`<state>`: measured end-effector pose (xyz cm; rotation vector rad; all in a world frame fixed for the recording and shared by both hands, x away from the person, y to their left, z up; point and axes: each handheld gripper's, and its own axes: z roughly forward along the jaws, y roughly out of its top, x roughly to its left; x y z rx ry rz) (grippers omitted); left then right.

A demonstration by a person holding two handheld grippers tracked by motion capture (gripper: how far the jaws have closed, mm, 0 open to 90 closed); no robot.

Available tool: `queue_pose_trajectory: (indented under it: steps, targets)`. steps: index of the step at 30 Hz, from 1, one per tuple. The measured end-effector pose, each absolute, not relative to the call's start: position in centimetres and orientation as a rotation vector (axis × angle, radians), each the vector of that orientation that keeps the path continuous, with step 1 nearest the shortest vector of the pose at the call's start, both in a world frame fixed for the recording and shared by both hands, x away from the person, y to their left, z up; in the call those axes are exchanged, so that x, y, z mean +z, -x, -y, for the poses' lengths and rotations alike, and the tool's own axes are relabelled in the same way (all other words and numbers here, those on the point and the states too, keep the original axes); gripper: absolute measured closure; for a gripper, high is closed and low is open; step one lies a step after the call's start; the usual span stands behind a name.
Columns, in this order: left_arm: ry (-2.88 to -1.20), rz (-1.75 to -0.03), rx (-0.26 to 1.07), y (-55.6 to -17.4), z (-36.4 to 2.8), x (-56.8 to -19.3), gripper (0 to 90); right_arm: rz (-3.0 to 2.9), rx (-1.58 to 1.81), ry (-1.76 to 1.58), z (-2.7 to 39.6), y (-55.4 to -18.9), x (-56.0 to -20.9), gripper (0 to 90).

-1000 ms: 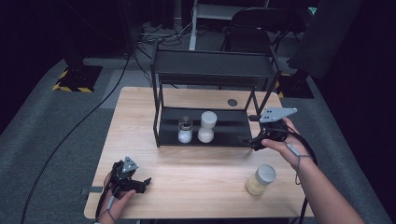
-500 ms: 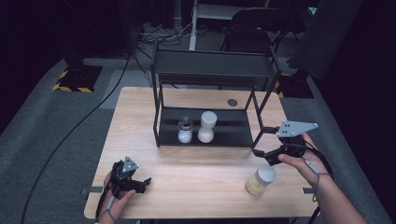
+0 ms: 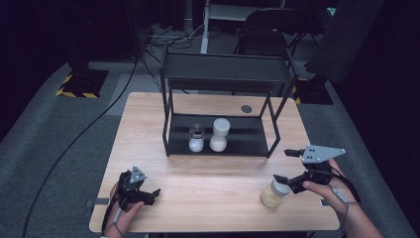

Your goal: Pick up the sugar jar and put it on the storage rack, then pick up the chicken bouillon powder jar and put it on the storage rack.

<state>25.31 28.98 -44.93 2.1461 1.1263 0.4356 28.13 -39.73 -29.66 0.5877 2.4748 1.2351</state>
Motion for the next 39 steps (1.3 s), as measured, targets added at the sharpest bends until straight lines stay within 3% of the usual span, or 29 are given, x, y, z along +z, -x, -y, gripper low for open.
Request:
queue_pose_trajectory:
  steps: [20, 39]
  targets:
    - [-2.146, -1.127, 0.436, -25.3, -29.0, -44.9, 0.5, -2.530, 1.198, -0.656, 40.8, -27.5, -34.0, 7.2]
    - [-2.146, -1.127, 0.436, -25.3, -29.0, -44.9, 0.5, -2.599, 1.143, -0.614, 40.5, -27.5, -36.5, 22.8]
